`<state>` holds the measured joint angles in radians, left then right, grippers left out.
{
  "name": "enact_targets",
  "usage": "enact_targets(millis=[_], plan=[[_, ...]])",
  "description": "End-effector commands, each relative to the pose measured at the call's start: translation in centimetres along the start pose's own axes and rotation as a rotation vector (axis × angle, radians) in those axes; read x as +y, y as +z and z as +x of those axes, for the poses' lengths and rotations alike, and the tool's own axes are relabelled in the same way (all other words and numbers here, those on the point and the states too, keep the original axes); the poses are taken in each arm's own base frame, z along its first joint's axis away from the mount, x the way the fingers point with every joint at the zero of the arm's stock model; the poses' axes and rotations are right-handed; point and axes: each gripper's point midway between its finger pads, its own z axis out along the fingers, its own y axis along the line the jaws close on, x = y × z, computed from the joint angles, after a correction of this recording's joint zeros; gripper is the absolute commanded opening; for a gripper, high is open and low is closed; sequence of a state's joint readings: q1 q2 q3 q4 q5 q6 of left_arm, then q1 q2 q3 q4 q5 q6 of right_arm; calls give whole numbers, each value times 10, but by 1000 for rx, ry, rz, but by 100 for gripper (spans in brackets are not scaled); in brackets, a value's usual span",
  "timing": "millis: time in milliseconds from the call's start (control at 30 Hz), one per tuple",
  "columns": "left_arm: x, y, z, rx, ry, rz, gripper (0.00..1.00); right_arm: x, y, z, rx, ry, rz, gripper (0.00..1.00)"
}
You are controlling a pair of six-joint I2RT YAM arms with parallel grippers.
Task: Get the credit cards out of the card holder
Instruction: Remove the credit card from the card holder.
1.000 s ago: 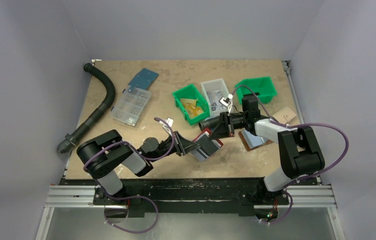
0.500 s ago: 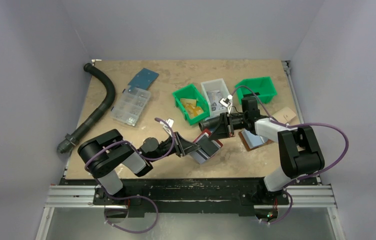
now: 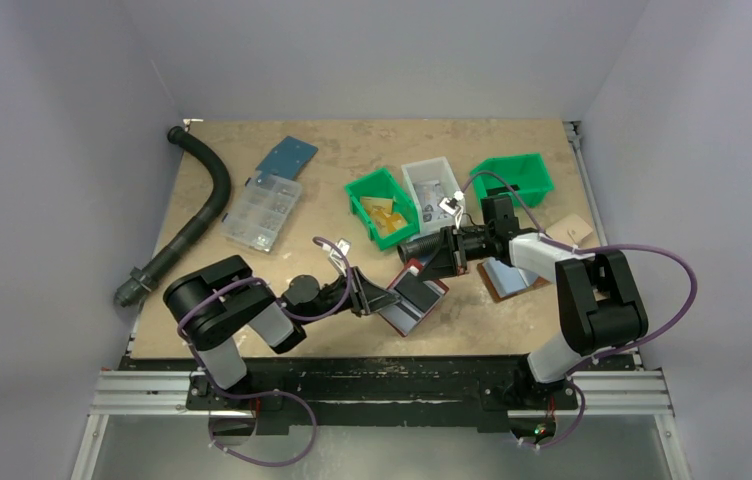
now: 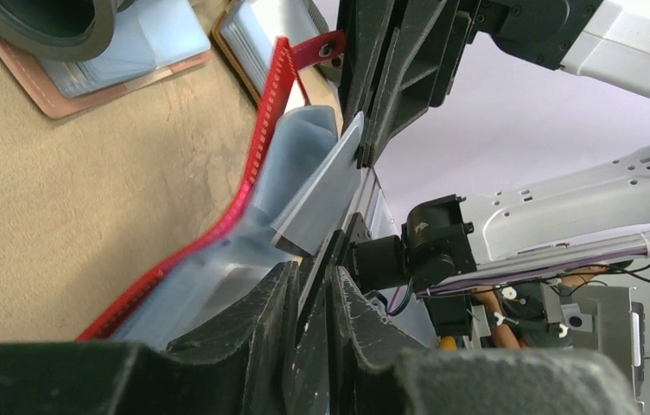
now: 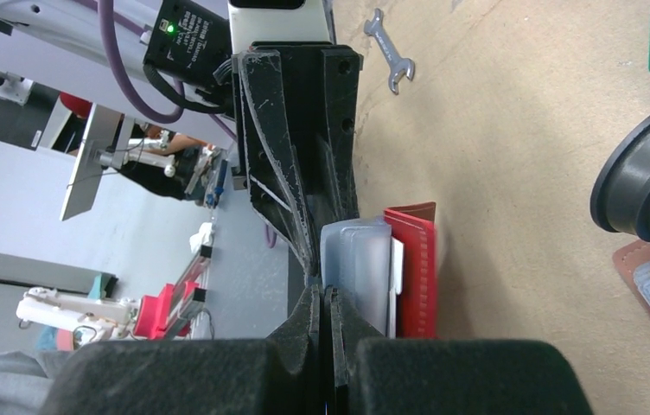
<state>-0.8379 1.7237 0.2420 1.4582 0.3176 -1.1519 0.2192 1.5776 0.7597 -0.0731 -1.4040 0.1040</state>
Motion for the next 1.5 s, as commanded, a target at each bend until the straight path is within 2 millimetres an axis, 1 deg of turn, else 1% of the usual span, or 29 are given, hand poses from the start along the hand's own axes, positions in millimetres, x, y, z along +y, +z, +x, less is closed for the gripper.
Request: enact_targets(millis=[0,67,167,233,267,367,400,467,567,733,1233,1467], plan=[[-48,-2,-19,-72,54,209,21,0,-2,-12,-9,-44,7,0],[-48,-2,-19,-72,51,209,19,0,-2,-12,-9,-42,9,0],[-47,-2,-18,-70,49,209,12,0,-2,-11,-9,-40,9,0],[-46,-2,-18,-70,46,205,12,0,-2,-11,-9,-40,8,0],[-46,-1,-19,-72,47,205,14,0,-2,-11,-9,-39,7,0],[-42,-1,-18,-75,42,183,29,3,-2,-11,-7,-35,-7,0],[-39,-1,-18,-76,40,171,32,4,-2,-12,-9,-30,-18,0],[-37,0,-19,-78,43,157,36,8,-2,-12,-12,-25,-40,0],[-33,1,-21,-88,46,136,39,14,-2,-13,-16,-17,-65,0],[-31,5,-26,-107,48,122,39,16,-2,-13,-15,-14,-74,0],[-44,10,-45,-191,56,169,36,17,-2,-12,-15,-1,-82,0],[-46,11,-52,-230,55,166,31,18,-2,-12,-14,2,-86,0]])
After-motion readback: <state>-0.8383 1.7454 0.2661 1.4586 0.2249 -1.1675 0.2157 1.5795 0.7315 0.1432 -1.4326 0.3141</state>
